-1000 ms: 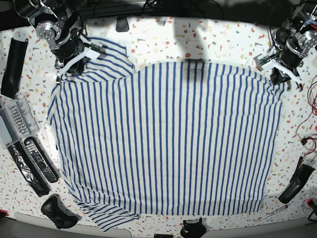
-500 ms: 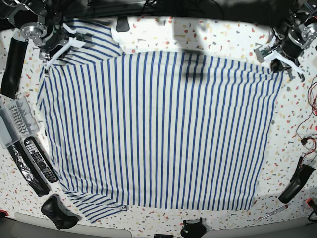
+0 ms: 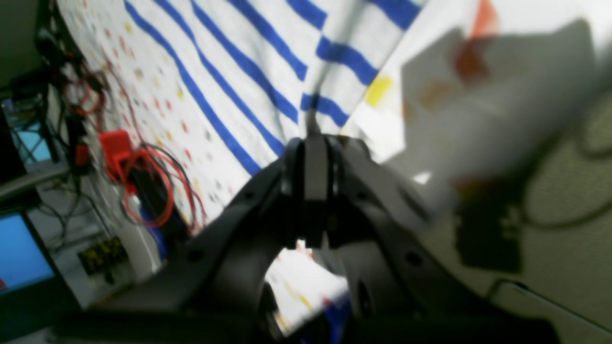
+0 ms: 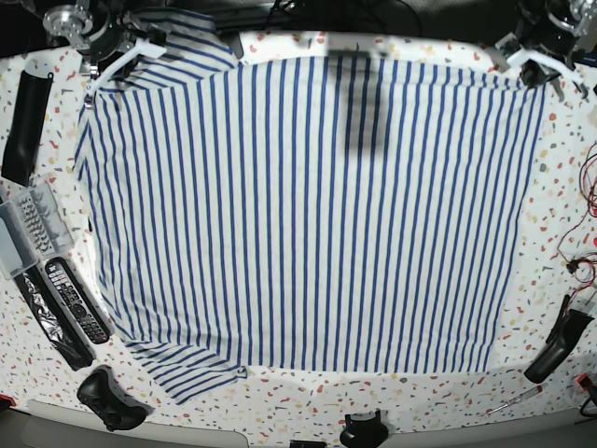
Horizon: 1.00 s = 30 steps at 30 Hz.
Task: Layout the t-shirt on the table in an organized manner, then fold the t-shirt properly
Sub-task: 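Lift the shoulder corners and pull them apart to stretch the shirt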
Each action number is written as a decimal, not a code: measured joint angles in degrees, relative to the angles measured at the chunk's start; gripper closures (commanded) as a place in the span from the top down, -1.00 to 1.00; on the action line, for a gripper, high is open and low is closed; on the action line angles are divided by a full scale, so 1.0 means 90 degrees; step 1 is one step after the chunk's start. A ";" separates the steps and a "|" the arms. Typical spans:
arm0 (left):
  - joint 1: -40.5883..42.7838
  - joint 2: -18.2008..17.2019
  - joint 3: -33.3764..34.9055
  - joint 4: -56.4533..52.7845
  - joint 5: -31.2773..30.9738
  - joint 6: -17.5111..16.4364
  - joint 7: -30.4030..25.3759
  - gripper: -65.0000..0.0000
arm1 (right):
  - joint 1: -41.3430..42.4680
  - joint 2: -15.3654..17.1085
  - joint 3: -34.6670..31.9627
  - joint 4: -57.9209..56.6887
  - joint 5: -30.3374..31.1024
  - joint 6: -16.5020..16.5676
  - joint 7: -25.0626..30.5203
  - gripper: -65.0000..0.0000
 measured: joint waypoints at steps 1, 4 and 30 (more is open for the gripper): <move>0.0141 0.0007 0.0000 0.0007 0.0053 0.0112 0.0015 -1.00 | -0.0070 -0.0049 0.0005 0.0000 -0.0002 -0.0032 -0.0010 -1.00; 0.0495 0.0010 0.0000 0.0022 0.0464 0.0503 0.0049 -1.00 | -0.0253 -0.0228 0.0015 0.0005 -0.0279 -0.0087 -0.0024 -1.00; -0.1739 0.0697 0.0019 0.0005 -0.0100 0.1858 0.0612 -1.00 | 0.1528 -0.0818 0.1294 -0.0512 0.1693 -0.0862 0.0410 -1.00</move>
